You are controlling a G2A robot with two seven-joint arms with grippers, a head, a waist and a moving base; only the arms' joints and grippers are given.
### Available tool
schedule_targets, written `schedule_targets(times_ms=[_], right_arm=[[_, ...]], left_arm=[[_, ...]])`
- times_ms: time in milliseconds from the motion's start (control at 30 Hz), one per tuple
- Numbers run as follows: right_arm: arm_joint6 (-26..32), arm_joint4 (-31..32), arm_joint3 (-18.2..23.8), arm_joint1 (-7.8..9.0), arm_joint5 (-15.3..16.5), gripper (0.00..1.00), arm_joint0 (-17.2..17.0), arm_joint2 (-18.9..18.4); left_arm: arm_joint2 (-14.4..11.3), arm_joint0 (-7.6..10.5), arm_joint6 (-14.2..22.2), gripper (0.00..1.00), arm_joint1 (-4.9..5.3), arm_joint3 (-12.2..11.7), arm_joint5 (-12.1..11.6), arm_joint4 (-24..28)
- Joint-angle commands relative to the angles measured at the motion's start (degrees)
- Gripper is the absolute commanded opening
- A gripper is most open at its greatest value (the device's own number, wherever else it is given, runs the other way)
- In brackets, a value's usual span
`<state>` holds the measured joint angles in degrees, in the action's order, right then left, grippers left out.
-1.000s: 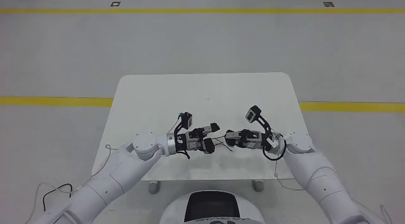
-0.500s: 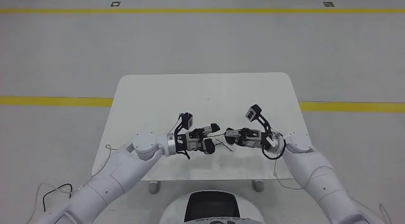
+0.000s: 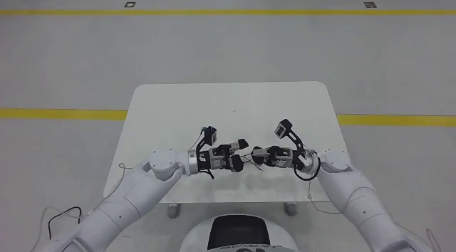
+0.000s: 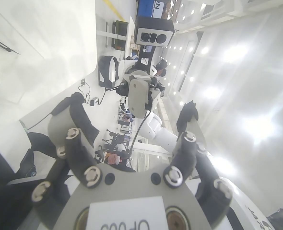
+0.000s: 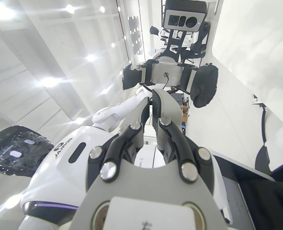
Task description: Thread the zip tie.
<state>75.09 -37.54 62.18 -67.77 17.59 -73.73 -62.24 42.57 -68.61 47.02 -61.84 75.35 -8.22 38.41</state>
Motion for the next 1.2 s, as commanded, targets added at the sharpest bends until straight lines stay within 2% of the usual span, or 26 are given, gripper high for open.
schedule_targets(times_ms=[0,133,333,600,833,1167], right_arm=[[-0.1,0.4,-0.1,0.04,-0.1,0.00,0.1,0.1],[-0.5,1.5,-0.1,0.14,-0.2,0.00,0.3,0.2],[-0.8,2.2,-0.1,0.23,-0.5,0.00,0.3,0.5],[-1.0,2.7,-0.6,0.24,-0.9,0.00,0.5,1.0],[-1.2,2.7,-1.3,0.14,-1.0,0.00,0.9,1.6],[-1.1,2.0,-2.0,-0.05,-0.7,0.00,1.3,2.3]], left_arm=[[0.1,-0.14,0.0,0.45,0.02,0.0,-0.1,0.0],[0.4,-0.35,0.0,0.31,0.06,0.1,-0.1,-0.1],[0.6,-0.63,0.2,0.20,0.05,0.2,-0.2,-0.1],[0.7,-0.89,1.1,0.20,-0.03,0.3,-0.5,0.3],[0.8,-0.92,2.2,0.15,-0.19,0.0,-1.4,1.0],[0.6,-0.68,2.8,0.06,-0.41,-0.4,-1.4,0.9]])
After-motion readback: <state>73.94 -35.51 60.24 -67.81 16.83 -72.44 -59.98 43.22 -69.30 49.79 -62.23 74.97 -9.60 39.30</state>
